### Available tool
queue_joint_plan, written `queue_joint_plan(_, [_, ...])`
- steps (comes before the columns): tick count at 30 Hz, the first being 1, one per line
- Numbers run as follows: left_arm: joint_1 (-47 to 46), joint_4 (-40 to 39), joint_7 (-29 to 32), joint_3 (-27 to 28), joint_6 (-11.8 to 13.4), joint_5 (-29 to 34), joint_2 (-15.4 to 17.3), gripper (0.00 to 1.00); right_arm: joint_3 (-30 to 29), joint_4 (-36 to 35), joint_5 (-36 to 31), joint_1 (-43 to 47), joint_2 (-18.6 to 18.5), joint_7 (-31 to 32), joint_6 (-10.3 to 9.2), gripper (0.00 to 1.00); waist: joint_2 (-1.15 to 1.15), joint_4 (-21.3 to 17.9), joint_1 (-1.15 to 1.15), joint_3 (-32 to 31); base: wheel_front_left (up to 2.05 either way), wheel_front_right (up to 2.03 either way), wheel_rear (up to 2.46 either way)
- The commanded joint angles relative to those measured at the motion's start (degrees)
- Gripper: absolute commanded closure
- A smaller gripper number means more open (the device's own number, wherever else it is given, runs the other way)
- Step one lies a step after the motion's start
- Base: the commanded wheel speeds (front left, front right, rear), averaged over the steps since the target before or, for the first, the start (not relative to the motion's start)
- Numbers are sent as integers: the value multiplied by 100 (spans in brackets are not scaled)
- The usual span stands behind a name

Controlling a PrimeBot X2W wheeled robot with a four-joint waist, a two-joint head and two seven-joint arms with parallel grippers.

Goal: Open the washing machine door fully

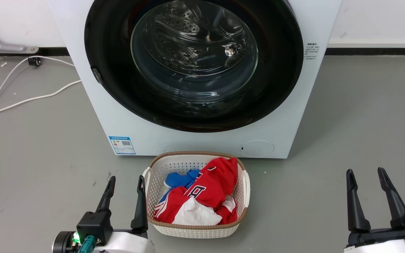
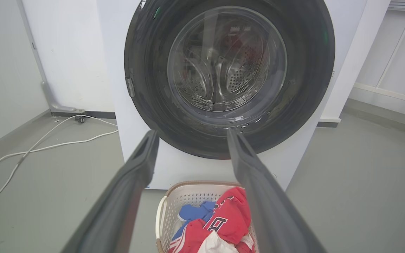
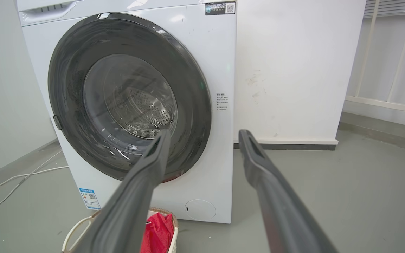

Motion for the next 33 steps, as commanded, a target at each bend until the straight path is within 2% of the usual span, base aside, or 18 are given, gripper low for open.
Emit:
queue_joint_plan(1, [59, -2, -48, 3, -11, 111, -3, 0, 7, -49, -107, 73, 6, -43, 11, 0, 0, 4, 0, 0, 0, 0, 0])
queue_joint_plan(13, [122, 24, -170, 38, -11, 523, -36, 0, -43, -6, -245, 148, 9, -164, 6, 0, 0, 5, 0, -3, 0, 0, 0])
queue_joint_plan(21, [109, 73, -172, 93, -20, 425, -43, 0, -72, 121, 60, 159, 9, -158, 6, 0, 0, 12, 0, -8, 0, 0, 0])
queue_joint_plan(33, [125, 94, -172, 89, 32, 412, -45, 0, -52, 169, 125, 160, 9, -158, 6, 0, 0, 2, 0, -24, 0, 0, 0])
